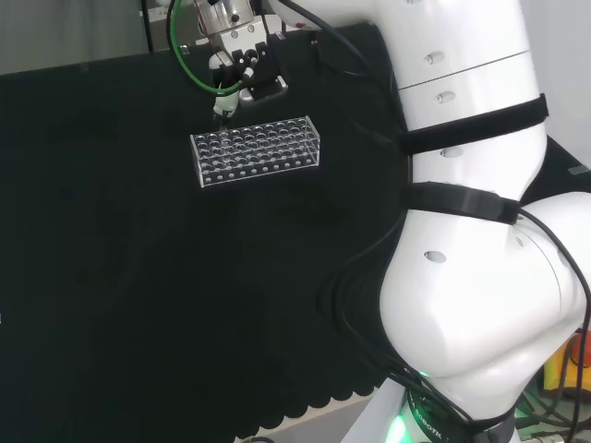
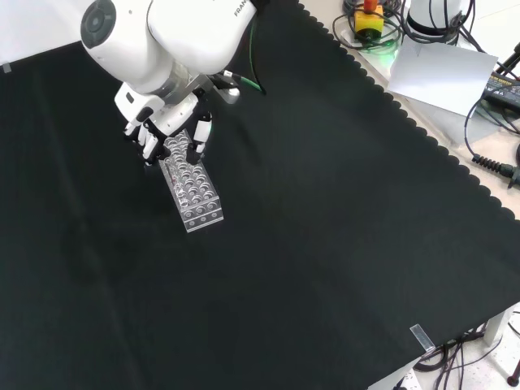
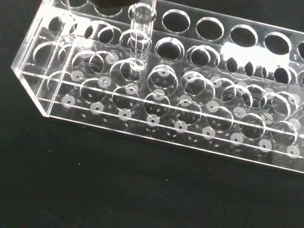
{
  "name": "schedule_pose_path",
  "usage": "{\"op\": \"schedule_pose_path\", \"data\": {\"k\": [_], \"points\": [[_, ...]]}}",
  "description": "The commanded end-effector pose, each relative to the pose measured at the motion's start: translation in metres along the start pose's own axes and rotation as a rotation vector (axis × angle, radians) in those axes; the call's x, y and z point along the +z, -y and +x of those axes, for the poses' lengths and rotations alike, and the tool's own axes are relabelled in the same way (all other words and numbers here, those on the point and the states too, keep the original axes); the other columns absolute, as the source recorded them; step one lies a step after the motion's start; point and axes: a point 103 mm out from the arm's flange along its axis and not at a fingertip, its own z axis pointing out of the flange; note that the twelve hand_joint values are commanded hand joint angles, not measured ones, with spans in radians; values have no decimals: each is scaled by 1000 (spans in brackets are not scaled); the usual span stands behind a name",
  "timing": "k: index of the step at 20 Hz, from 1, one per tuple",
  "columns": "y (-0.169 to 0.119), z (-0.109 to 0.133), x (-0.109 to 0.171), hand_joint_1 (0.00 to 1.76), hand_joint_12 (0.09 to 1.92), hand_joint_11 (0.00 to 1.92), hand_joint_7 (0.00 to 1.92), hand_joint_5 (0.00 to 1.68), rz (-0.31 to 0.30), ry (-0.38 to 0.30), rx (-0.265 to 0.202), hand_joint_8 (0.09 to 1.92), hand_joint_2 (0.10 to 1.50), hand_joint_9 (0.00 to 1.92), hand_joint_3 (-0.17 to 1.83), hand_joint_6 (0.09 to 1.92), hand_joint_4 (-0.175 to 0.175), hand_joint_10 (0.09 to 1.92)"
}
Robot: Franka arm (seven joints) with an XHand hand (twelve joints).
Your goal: Pick up the test tube.
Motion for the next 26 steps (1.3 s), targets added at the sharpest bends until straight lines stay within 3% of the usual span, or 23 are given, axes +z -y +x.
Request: {"op": "schedule_pose_path", "data": {"k": [1,18,22,26], "points": [[-7,2,0,894,1516,200,893,506,-18,-23,2,851,1070,687,-170,668,-148,753],[-15,21,3,939,1497,242,977,568,-7,-28,-11,846,1064,780,-175,734,-156,714],[-16,25,7,963,1429,378,1159,726,-35,-43,7,786,1068,964,-175,738,-165,638],[-15,25,7,1099,1281,725,1440,1023,-108,-144,57,582,1063,1324,-155,664,-171,525]]}}
